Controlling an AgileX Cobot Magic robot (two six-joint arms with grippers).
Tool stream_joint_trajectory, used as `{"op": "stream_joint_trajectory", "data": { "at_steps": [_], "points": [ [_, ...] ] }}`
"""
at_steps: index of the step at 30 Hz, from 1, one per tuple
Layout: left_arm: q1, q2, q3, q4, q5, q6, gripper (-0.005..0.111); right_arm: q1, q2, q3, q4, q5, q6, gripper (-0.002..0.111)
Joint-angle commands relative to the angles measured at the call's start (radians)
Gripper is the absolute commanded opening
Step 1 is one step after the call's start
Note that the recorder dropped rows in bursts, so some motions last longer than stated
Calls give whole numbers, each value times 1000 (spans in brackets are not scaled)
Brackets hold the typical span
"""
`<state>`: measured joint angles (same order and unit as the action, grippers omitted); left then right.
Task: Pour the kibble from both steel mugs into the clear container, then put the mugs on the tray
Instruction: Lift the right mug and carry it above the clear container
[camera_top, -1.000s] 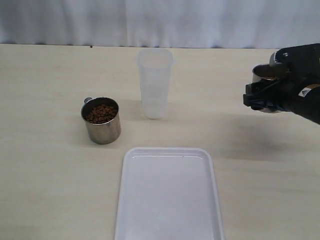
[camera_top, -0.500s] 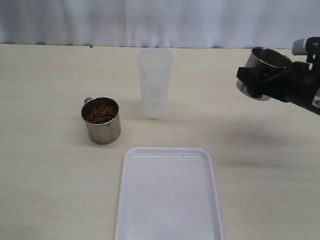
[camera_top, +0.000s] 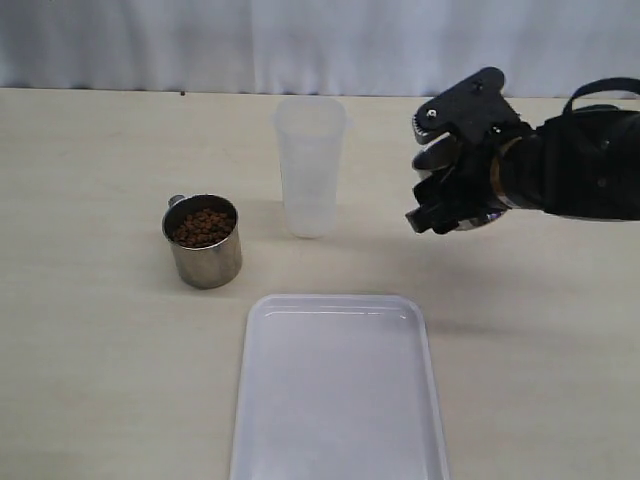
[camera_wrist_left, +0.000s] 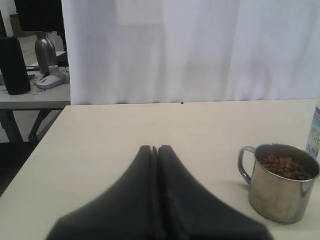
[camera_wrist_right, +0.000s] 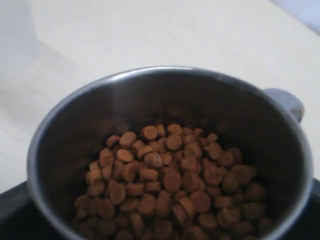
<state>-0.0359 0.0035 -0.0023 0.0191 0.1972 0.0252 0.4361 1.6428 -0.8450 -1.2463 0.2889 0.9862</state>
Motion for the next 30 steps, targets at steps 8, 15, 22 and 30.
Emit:
{"op": "stream_joint_trajectory", "data": {
  "at_steps": [8,15,22,30],
  "points": [
    [-5,-3,2,-7,-13,-1,0,33,-11,-187,-84,-30,-81,5],
    [-5,-3,2,-7,-13,-1,0,33,-11,-266,-94,-124,-209,5],
    [-5,-3,2,-7,-13,-1,0,33,46,-316,-209,-183,-224,5],
    [-5,-3,2,-7,-9,-1,0,33,74,-341,-389,-187,-228,5]
  ]
}}
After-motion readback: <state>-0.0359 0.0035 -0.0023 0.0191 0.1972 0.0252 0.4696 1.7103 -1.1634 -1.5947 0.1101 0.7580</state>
